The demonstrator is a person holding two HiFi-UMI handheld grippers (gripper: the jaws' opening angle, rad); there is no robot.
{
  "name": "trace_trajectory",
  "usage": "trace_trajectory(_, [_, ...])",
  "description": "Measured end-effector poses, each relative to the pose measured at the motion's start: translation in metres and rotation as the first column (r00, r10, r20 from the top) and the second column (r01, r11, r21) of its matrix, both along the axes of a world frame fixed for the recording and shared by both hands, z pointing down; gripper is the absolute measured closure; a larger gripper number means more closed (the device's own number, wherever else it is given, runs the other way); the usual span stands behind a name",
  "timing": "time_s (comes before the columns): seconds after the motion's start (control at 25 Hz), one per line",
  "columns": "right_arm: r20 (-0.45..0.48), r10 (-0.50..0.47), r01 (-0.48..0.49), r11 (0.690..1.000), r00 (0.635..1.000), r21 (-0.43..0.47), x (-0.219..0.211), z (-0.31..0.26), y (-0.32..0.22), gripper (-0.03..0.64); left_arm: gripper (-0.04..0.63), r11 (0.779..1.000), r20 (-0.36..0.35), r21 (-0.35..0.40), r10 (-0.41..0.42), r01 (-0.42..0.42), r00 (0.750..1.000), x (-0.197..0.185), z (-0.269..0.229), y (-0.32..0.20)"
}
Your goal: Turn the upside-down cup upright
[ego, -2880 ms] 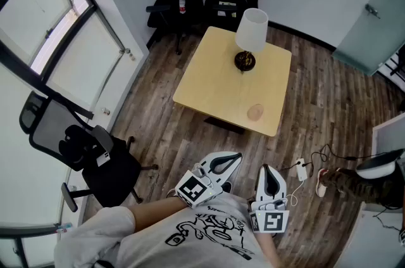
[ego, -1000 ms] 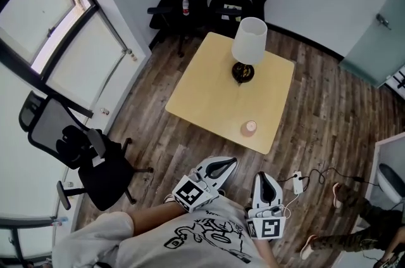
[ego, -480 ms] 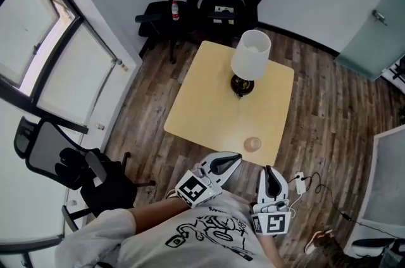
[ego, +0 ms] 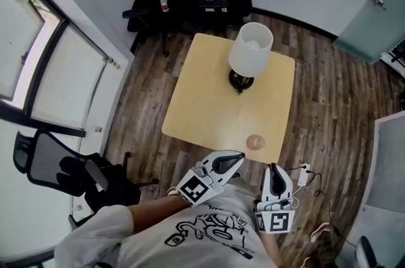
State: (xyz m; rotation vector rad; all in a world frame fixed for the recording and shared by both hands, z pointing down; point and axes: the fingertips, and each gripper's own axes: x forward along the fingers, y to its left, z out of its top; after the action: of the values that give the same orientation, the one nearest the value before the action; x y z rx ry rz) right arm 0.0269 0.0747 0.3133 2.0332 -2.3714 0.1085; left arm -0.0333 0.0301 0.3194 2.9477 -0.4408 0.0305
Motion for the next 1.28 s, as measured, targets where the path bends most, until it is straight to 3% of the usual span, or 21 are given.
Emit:
trace_trajectory(0.32, [-0.007, -0.075, 0.074, 0.997, 0.997, -0.016, 0.02, 0.005, -0.014, 0.589, 0.592, 0.999, 0.027, 0.004, -0.032, 0.032, 0.999, 0.022, 0.007, -0.012])
trace_trajectory(0.56, [-0.002, -0.13, 0.129, 0.989, 0.992, -0.075, 0.031, 0.043, -0.013, 0.584, 0.591, 0.999, 0.064, -0.018, -0.05, 0.051, 0.997, 0.034, 0.032, -0.014])
trace_trajectory(0.84, [0.012, -0.173, 0.173, 0.975, 0.985, -0.137, 0.036, 0.1, -0.025, 0.501, 0.591, 0.999, 0.102, -0.041, -0.026, 0.03, 0.994, 0.048, 0.077, -0.02])
trace_trajectory(1.28, [0.057, -0.163, 0.173, 0.948, 0.985, -0.266, 0.055, 0.173, -0.043, 0.391, 0.591, 0.994, 0.191, -0.106, -0.003, 0.024, 0.982, 0.054, 0.155, -0.033])
